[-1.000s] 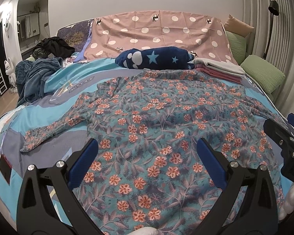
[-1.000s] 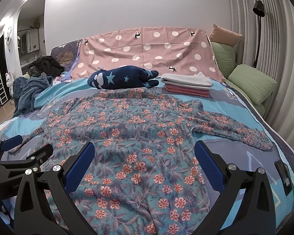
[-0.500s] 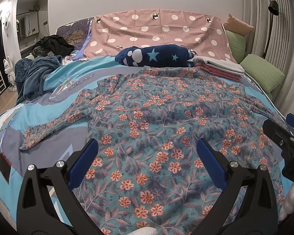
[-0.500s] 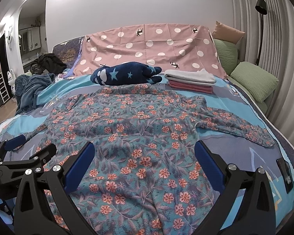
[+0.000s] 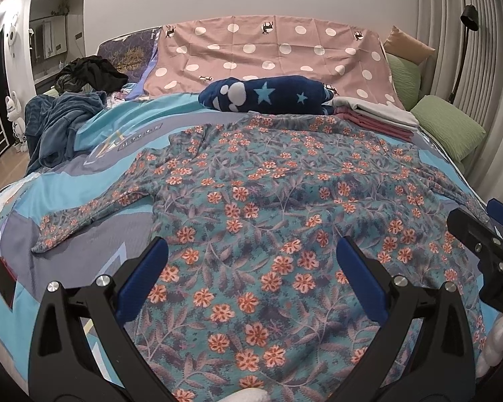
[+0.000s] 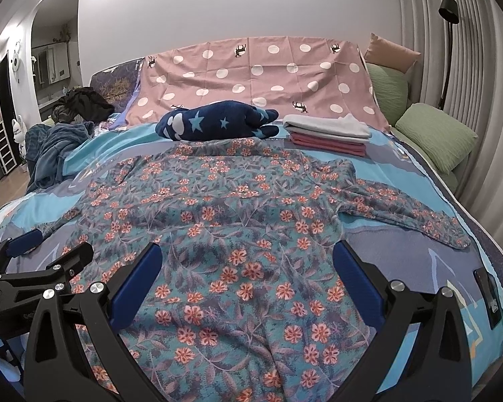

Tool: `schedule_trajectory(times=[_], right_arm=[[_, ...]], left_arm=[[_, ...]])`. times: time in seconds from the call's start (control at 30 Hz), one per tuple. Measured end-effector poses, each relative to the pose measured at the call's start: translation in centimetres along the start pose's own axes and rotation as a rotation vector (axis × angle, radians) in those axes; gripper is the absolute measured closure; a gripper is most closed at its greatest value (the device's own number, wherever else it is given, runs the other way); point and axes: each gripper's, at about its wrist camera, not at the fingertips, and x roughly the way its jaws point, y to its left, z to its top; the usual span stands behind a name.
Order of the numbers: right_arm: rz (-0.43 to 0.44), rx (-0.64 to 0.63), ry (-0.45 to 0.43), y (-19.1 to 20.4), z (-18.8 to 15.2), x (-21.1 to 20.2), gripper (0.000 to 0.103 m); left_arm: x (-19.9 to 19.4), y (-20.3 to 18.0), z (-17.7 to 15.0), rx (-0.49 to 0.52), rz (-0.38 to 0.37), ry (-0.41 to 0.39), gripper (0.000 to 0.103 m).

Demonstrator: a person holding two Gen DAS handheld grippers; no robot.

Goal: Fold small clothes

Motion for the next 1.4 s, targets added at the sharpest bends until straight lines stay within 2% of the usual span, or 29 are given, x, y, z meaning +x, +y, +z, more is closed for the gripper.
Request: schedule_trajectory(times=[0.27, 0.5, 0.67, 0.8, 0.87, 0.93, 1.03, 1.1, 1.23, 1.33, 1.37, 1.4], right_arm=[[-0.003, -0.008, 0.015, 0.4, 0.1, 0.5, 0.001], [0.013, -0.008, 0.035, 1.1, 0.2, 1.2, 0.001], [0.010, -0.016, 0.048, 1.7, 0.3, 1.8, 0.001], [0.006, -0.021, 0.057, 2.2, 0.5, 2.3, 0.001], [0.001, -0.029, 0.060, 2.5, 0.7, 2.6, 0.001], [-0.005, -0.035, 0.062, 2.6, 0.9, 2.8, 0.001], [-0.016, -0.038, 0.058, 2.7, 1.3, 3.2, 0.001], [-0.028, -0.034, 0.058, 2.5, 1.5, 3.5, 0.001], [-0.065, -0.012, 0.073, 1.6, 1.6, 4.4, 0.001], [-0.091, 0.005, 0.087, 0.8, 1.6, 5.1, 0.001], [-0.099, 0.010, 0.090, 0.5, 1.6, 5.3, 0.001], [-0.109, 0.015, 0.093, 0.3, 1.7, 5.5, 0.001]], left_arm=[[0.4, 1.0, -0.1, -0.021, -0.008, 0.019, 0.002], [1.4, 2.1, -0.3, -0.048, -0.044, 0.057, 0.002], [1.8, 2.7, -0.3, -0.049, -0.053, 0.063, 0.002], [2.3, 3.8, -0.2, -0.077, -0.089, 0.068, 0.003], [2.6, 4.5, -0.2, -0.092, -0.102, 0.074, 0.007], [3.0, 5.7, -0.1, -0.122, -0.135, 0.088, 0.017], [3.9, 9.5, -0.1, -0.249, -0.225, 0.110, 0.032], [4.5, 12.9, -0.2, -0.348, -0.232, 0.118, 0.037], [5.9, 20.9, -1.4, -0.586, -0.167, 0.134, 0.039], [7.2, 28.2, -3.8, -0.816, -0.105, 0.155, 0.040], [7.9, 31.5, -5.2, -0.923, -0.081, 0.163, 0.040], [8.3, 33.3, -6.0, -0.982, -0.065, 0.165, 0.040]])
